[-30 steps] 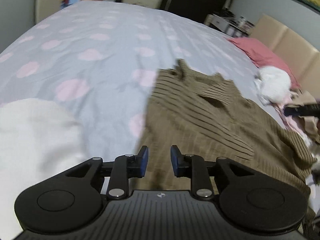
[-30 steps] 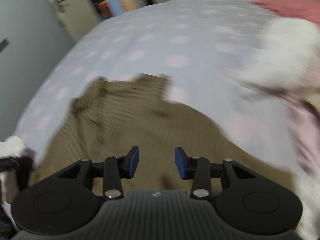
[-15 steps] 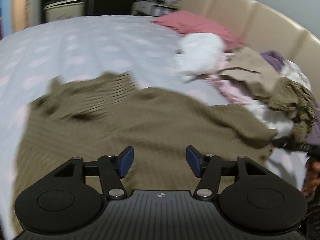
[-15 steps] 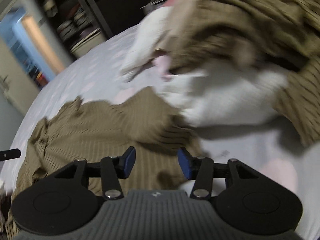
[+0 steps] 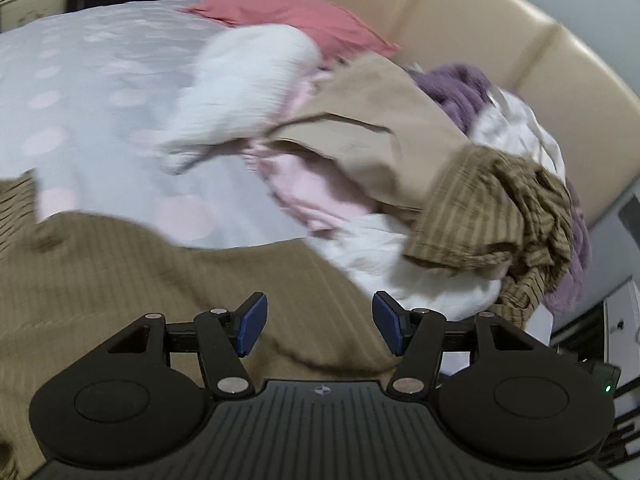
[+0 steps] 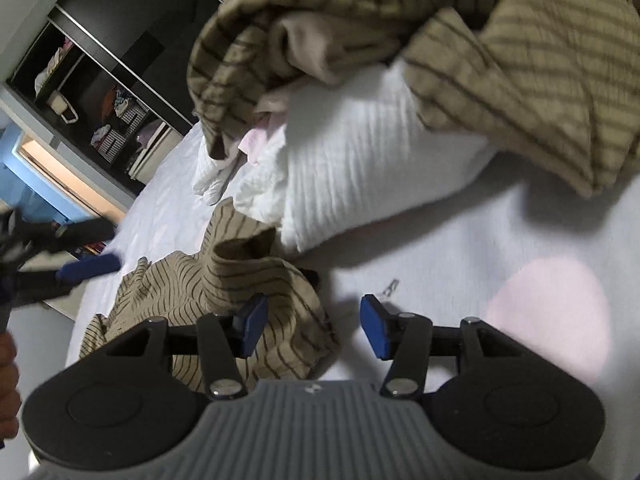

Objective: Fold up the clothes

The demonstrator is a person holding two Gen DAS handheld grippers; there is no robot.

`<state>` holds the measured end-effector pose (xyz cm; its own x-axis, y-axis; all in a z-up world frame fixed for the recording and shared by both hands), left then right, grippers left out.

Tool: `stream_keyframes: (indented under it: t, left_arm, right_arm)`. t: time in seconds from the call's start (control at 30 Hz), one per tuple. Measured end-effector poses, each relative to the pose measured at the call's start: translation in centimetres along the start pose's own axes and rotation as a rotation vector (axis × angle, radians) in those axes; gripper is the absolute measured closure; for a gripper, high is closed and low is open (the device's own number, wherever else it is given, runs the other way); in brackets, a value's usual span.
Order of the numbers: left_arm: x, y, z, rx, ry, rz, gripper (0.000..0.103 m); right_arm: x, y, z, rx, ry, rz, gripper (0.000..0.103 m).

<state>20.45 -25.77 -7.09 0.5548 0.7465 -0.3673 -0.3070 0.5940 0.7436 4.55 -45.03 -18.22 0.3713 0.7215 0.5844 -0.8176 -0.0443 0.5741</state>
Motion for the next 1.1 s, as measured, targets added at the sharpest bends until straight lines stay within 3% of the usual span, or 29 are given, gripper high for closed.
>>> stream_keyframes:
  t: [0.23,0.33,0.37,0.4,0.43,0.47,0.5,0.53,0.6,0.73,0.83,1.0,1.1]
  left_arm:
    - [-5.4,-6.0,-1.3,0.146,-0.184,0.105,0.045]
    - [-5.2,-5.6,-1.2,0.119,-0.160,0.105,0.047]
    - [-5.1,-5.4,-1.1,0.108,-0.150,0.104,0.053]
    - [-5.1,-5.1,-1.0,0.097,-0.140,0.102,0.088]
    - [-5.0,-4.9,-1.0,0.085,-0.129,0.101,0.103]
    - [-4.9,-4.7,-0.9,0.074,-0.119,0.099,0.103]
    - [-4.8,-4.5,-0.8,0.063,-0.109,0.098,0.103]
    - [-4.7,-4.3,-0.7,0.052,-0.098,0.096,0.103]
    - [-4.5,-3.9,-0.6,0.030,-0.078,0.094,0.103]
    - [-4.2,-3.1,-0.3,-0.015,-0.036,0.088,0.103]
    - [-2.4,-0.1,0.2,-0.090,0.062,0.008,0.103]
    - [1.5,6.8,-1.0,-0.269,0.237,-0.099,0.103]
    - [4.5,10.6,-2.9,-0.366,0.323,-0.118,0.103]
  right_arm:
    - [-1.3,0.0,-0.5,-0.013,-0.035,0.064,0.048]
    - [-1.6,-0.1,-1.0,-0.015,-0.041,0.092,0.048]
    - [-1.7,-0.2,-1.1,-0.015,-0.045,0.103,0.048]
    - [-1.7,-0.3,-1.2,-0.015,-0.049,0.114,0.050]
    - [-1.8,-0.5,-1.3,-0.013,-0.054,0.123,0.056]
    - [-1.9,-0.7,-1.4,-0.007,-0.058,0.132,0.063]
    - [-2.1,-0.9,-1.4,-0.001,-0.062,0.140,0.084]
    - [-2.2,-1.2,-1.5,0.004,-0.070,0.149,0.097]
    - [-2.1,-1.5,-1.3,-0.005,-0.088,0.167,0.099]
    - [-0.4,0.5,-0.5,-0.105,-0.036,0.216,0.100]
    - [1.9,2.9,0.4,-0.194,0.050,0.263,0.100]
    - [9.0,6.7,0.4,-0.305,0.342,0.369,0.100]
    - [14.0,7.9,-1.7,-0.315,0.572,0.409,0.100]
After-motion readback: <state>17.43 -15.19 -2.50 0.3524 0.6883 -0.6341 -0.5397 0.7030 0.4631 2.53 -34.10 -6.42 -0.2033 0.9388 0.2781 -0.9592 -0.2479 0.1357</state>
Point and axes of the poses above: each gripper's, at about its wrist camera, not at the fingertips, and y roughly against the way its jaws point, x to its left, z to its top, the point moved 2 cm from there along -y, roughly the way its jaws point, and after that the axes turned 5 degrees about y, right-handed, at the moved point
